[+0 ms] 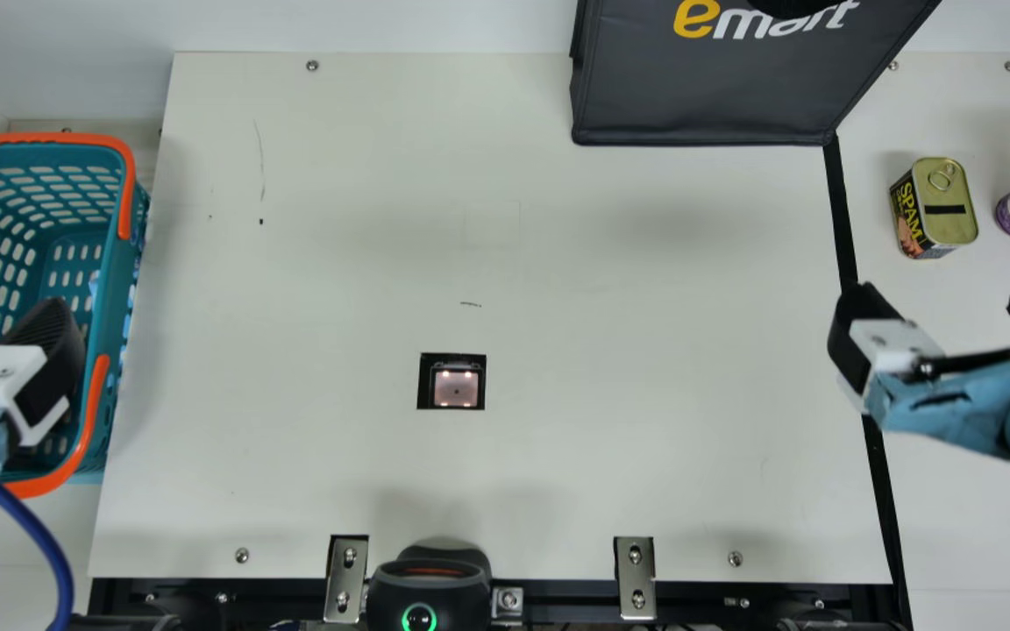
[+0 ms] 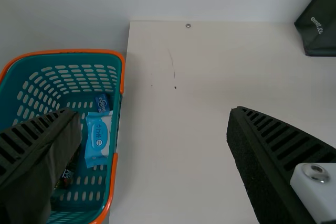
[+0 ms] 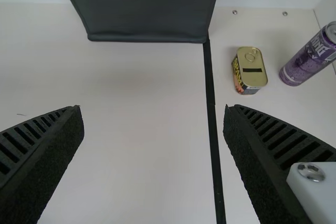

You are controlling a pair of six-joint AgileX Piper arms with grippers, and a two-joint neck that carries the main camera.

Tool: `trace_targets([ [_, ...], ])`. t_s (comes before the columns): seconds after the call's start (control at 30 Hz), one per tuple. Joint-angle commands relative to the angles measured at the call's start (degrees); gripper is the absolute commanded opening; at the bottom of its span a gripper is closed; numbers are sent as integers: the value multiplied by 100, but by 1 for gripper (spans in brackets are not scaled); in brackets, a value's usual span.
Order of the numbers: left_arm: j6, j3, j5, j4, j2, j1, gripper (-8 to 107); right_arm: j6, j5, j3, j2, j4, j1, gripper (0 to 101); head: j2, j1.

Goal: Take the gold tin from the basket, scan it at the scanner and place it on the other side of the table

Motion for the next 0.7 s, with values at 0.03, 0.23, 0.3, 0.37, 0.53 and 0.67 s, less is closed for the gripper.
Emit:
trace_targets([
  [0.03, 0, 0, 0, 0, 0, 0, 90, 62, 126, -3, -300, 7, 83, 95, 9, -166],
  [0.23, 0, 0, 0, 0, 0, 0, 90, 62, 184, -3, -333, -3, 83, 95, 9, -166],
  [0.3, 0, 0, 0, 0, 0, 0, 90, 62, 184, -3, -335, 2, 83, 95, 9, -166],
  [0.37, 0, 0, 0, 0, 0, 0, 90, 62, 184, -3, -347, 2, 83, 95, 9, -166],
  [0.53, 0, 0, 0, 0, 0, 0, 90, 62, 184, -3, -346, 2, 83, 95, 9, -166],
  [0.67, 0, 0, 0, 0, 0, 0, 90, 62, 184, -3, -346, 2, 83, 95, 9, -166],
])
